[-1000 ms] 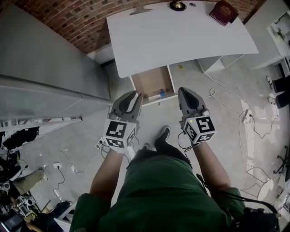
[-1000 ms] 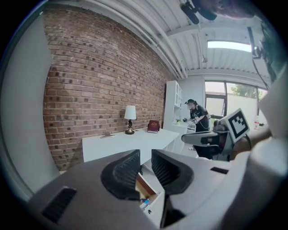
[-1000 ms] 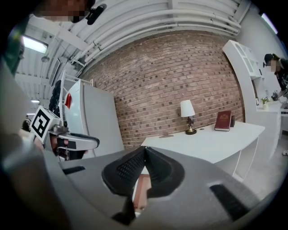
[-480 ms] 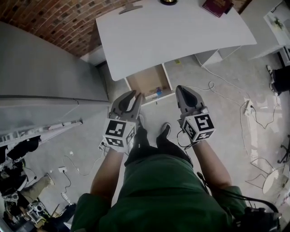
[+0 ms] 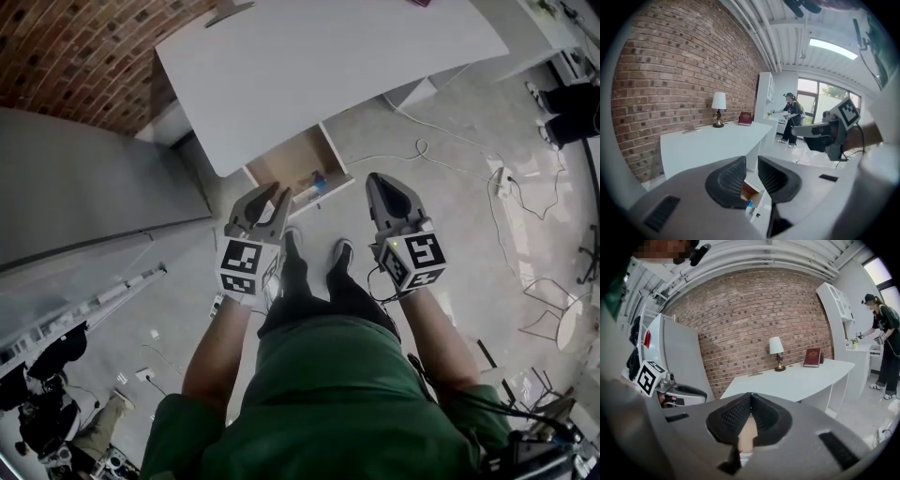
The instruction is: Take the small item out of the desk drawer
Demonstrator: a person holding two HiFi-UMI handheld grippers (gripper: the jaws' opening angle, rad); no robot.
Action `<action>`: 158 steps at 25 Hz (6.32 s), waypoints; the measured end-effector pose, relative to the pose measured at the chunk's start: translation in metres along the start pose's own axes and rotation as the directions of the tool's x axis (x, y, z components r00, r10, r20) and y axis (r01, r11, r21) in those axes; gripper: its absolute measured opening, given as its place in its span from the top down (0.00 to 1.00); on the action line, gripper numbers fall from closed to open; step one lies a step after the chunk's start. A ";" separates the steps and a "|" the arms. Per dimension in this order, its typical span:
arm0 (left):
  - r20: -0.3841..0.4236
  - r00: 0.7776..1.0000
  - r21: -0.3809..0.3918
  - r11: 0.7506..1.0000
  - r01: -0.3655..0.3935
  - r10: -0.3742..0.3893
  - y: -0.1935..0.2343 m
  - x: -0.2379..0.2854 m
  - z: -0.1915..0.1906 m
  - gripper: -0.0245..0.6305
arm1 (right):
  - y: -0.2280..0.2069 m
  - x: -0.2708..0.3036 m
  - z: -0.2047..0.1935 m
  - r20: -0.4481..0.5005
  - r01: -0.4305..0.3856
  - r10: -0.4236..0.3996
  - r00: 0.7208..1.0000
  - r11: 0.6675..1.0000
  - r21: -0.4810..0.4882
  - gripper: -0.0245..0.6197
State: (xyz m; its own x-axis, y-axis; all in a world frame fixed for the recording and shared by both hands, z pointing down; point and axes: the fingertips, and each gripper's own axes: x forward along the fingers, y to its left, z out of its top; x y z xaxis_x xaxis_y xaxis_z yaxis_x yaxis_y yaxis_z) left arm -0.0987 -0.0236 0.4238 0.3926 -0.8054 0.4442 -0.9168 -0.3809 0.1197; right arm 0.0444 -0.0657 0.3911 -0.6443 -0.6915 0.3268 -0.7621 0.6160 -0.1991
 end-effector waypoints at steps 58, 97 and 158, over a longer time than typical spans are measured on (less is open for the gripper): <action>-0.673 0.695 0.076 0.911 0.405 -0.253 0.040 0.202 -0.300 0.81 | -0.081 0.042 -0.201 -0.280 0.253 -0.174 0.944 0.927 0.276 0.96; -0.858 0.359 -0.087 0.791 0.606 -0.369 0.025 0.211 -0.381 0.81 | -0.075 0.046 -0.243 -0.326 0.253 -0.126 0.937 0.888 0.384 0.96; -0.602 0.781 0.330 0.839 0.432 -0.166 -0.003 0.145 -0.222 0.92 | -0.044 0.018 -0.147 -0.197 0.171 -0.117 0.973 0.944 0.281 0.96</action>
State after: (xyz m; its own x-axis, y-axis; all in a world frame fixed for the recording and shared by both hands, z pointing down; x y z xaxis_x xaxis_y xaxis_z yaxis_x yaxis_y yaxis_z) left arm -0.0553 -0.0387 0.6849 0.4150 -0.2928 0.8614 -0.5761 -0.8174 -0.0003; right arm 0.0754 -0.0493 0.5419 -0.5252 -0.6709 0.5235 -0.8476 0.3577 -0.3919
